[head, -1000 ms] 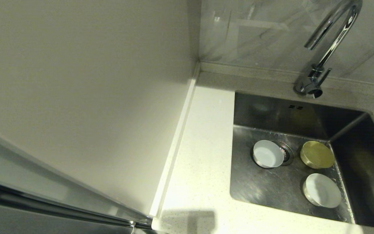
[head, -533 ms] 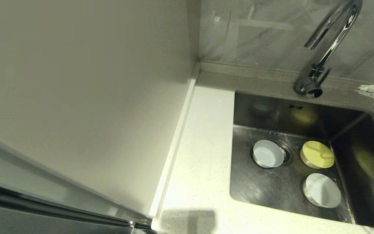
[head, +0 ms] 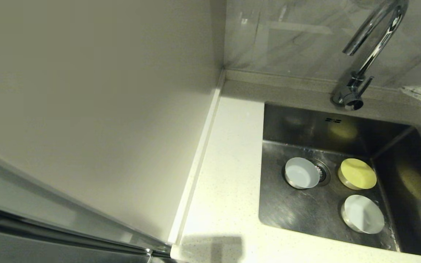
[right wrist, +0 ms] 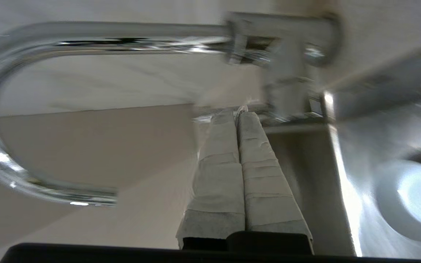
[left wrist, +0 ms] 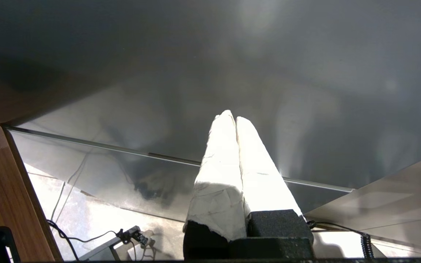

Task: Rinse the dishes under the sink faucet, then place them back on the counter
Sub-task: Turn on the faucet

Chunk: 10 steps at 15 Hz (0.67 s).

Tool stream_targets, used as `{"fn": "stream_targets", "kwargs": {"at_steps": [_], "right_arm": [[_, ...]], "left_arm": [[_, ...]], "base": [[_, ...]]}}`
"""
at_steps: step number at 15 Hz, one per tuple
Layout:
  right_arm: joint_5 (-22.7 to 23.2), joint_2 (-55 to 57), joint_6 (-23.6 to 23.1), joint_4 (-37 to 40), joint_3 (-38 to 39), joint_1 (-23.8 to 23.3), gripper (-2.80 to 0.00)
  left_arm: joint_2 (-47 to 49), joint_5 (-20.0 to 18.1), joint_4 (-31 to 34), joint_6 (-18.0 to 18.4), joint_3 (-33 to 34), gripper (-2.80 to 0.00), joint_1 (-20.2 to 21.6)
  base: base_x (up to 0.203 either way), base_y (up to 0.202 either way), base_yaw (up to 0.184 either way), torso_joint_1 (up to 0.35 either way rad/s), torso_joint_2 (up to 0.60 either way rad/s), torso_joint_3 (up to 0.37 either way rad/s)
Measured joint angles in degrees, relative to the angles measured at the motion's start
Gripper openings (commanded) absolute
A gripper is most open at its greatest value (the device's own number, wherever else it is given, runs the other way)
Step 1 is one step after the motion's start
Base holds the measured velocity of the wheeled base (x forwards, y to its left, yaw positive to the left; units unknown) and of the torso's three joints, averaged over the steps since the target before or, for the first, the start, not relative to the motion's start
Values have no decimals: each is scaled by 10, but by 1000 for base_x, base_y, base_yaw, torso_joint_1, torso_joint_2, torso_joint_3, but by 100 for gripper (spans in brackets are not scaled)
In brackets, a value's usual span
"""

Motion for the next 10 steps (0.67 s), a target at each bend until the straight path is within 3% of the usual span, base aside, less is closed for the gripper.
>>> {"fn": "stream_targets", "kwargs": {"at_steps": [6, 10], "right_arm": [[-1, 17, 80, -158, 20, 29, -280], [-1, 35, 164, -276, 31, 51, -280]], "left_arm": [[0, 0, 0, 0, 0, -280, 0], [0, 0, 0, 0, 0, -280, 0]], "base": [[0, 0, 0, 0, 0, 0], [0, 0, 0, 0, 0, 0]]}}
